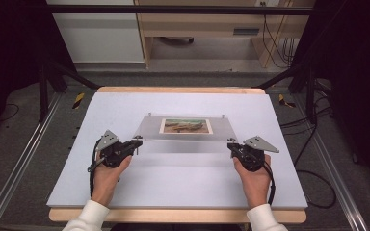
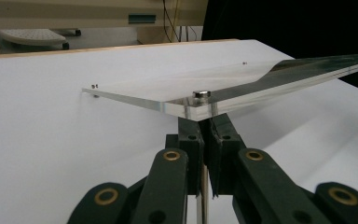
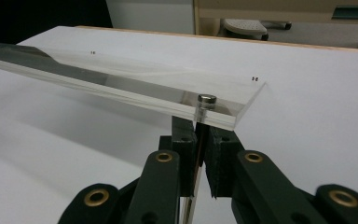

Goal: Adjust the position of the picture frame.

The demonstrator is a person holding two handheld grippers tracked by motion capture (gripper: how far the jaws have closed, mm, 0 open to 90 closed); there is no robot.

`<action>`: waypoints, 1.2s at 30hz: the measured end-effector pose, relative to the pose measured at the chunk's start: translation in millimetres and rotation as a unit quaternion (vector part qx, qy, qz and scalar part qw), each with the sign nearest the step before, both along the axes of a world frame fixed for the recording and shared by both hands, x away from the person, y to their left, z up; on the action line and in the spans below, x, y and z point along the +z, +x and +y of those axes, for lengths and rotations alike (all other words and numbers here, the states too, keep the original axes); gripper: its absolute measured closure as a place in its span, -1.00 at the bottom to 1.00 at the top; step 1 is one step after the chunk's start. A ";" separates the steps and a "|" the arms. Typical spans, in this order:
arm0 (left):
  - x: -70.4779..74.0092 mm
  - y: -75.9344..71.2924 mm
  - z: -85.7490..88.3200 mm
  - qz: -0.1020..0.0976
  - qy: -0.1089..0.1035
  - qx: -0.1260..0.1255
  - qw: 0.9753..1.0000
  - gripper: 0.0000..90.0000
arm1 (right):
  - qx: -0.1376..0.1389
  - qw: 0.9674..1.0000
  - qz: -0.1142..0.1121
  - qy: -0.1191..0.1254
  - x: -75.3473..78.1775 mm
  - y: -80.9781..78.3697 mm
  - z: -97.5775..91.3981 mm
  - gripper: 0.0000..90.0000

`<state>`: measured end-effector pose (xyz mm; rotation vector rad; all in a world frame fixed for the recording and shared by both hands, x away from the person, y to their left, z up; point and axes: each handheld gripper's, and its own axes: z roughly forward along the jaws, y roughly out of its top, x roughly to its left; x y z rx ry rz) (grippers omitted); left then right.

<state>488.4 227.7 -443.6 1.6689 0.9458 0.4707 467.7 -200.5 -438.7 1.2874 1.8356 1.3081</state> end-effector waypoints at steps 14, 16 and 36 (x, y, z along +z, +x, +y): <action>-5.8 -3.5 -0.2 0.013 0.012 -0.003 1.000 0.88 | 0.004 1.000 0.011 -0.004 -7.4 -3.4 -0.2 0.86; -7.1 -4.1 -0.4 0.015 0.014 -0.004 1.000 0.88 | 0.004 1.000 0.012 -0.007 -8.6 -3.7 -0.3 0.86; -16.5 -10.0 -5.2 0.028 0.059 -0.004 0.998 0.87 | 0.011 0.999 0.038 -0.014 -21.7 -3.8 -0.4 0.88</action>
